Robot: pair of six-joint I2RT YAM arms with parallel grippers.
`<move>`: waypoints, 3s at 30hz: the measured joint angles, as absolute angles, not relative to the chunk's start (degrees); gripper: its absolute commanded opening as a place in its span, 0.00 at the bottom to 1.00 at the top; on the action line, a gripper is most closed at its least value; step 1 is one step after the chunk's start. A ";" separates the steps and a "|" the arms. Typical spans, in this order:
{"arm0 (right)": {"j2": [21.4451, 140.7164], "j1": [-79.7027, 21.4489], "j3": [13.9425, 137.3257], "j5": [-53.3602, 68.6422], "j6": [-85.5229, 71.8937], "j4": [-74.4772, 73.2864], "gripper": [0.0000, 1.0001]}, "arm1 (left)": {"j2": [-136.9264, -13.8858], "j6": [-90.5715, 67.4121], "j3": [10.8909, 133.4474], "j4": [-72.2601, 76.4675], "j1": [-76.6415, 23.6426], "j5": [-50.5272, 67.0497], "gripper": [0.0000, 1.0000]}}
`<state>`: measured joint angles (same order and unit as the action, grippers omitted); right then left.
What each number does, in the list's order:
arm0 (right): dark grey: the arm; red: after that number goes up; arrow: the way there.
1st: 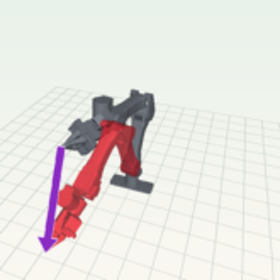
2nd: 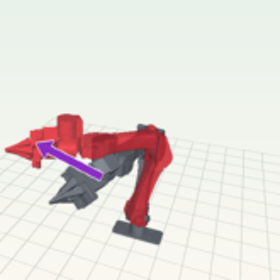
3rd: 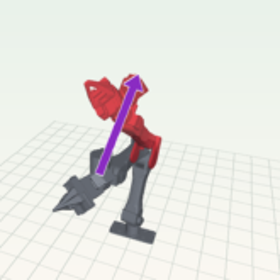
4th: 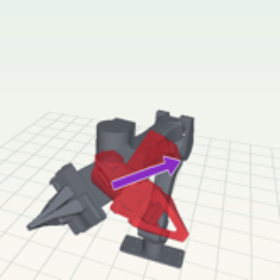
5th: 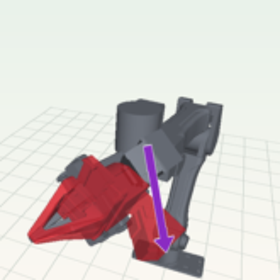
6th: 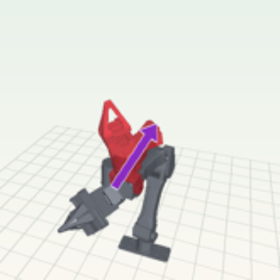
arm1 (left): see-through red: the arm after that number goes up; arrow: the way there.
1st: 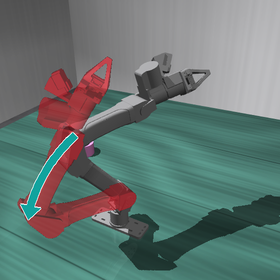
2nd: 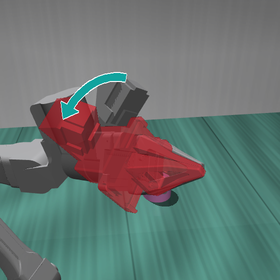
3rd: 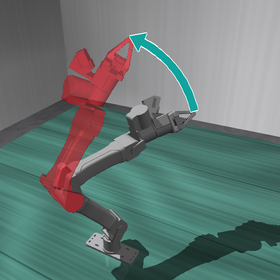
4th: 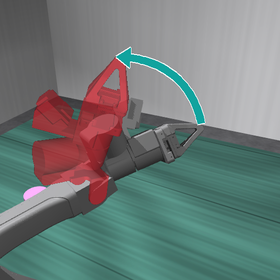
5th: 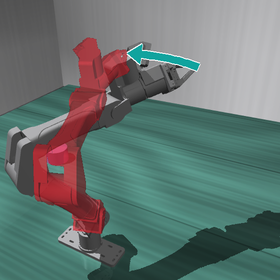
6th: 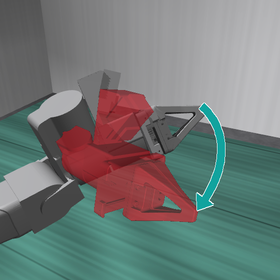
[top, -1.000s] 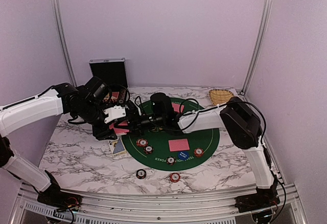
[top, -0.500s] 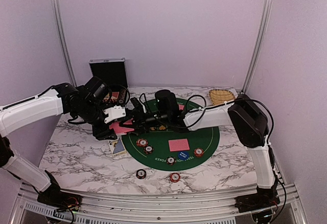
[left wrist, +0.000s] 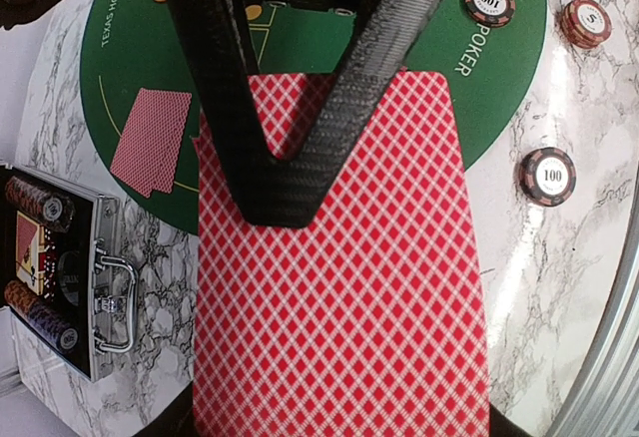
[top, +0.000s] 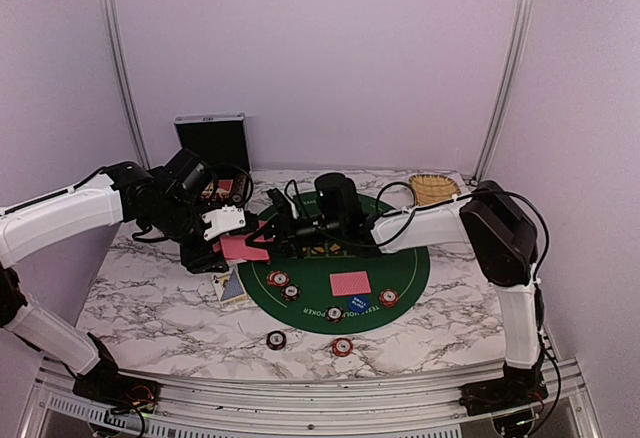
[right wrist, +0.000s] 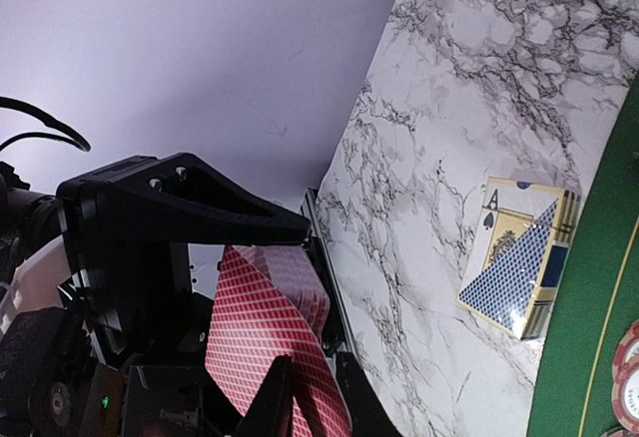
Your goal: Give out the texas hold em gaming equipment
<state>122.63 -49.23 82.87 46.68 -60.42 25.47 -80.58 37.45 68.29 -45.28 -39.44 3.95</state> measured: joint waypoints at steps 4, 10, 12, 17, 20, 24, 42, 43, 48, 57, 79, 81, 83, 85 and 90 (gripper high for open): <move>122.26 -49.15 82.26 46.15 -60.99 25.45 0.09 | -80.55 37.45 68.29 -45.30 -39.44 3.95 0.00; 120.31 -48.60 81.45 46.00 -61.49 25.36 0.06 | -80.53 37.45 68.29 -45.28 -39.44 3.90 0.00; 119.61 -48.21 81.12 45.93 -61.47 25.23 0.05 | -80.49 37.45 68.29 -45.28 -39.44 3.88 0.00; 117.67 -45.84 79.05 45.78 -61.30 24.64 0.04 | -80.12 37.45 68.29 -45.25 -39.44 3.79 0.00; 116.71 -43.83 78.19 45.76 -61.04 24.08 0.04 | -79.92 37.47 68.29 -45.25 -39.44 3.77 0.00; 115.55 -40.86 78.11 45.78 -59.86 22.24 0.02 | -79.79 37.47 68.27 -45.25 -39.44 3.75 0.00; 124.62 -18.46 95.92 41.23 -47.59 4.71 0.00 | -79.68 37.47 67.96 -45.25 -39.44 3.44 0.00; 125.75 -18.02 97.12 40.77 -46.94 3.81 0.00 | -79.66 37.47 67.96 -45.25 -39.44 3.46 0.00; 131.72 -16.93 102.10 38.63 -44.47 -1.23 0.00 | -79.66 37.47 67.96 -45.25 -39.44 3.49 0.00; 136.31 -16.84 104.60 35.70 -43.18 -4.69 0.00 | -79.66 37.47 67.96 -45.28 -39.44 3.53 0.00; 141.05 -16.84 111.94 28.95 -39.20 -10.39 0.20 | -79.66 37.50 67.94 -45.25 -39.44 3.55 0.00; 141.05 -16.84 111.94 28.47 -38.74 -10.90 0.27 | -79.66 37.47 67.94 -45.25 -39.44 3.53 0.00; 141.05 -16.84 111.94 27.81 -38.37 -11.40 0.33 | -79.66 37.50 67.90 -45.25 -39.44 3.53 0.00; 141.05 -16.84 111.94 27.11 -37.43 -12.08 0.38 | -79.61 37.47 67.75 -45.25 -39.44 3.53 0.00; 141.03 -16.84 111.94 24.84 -35.18 -14.83 0.51 | -79.31 37.47 67.64 -45.28 -39.44 3.53 0.00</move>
<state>141.03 -16.84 111.94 24.84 -35.18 -14.83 -79.31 37.47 67.64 -45.28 -39.44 3.53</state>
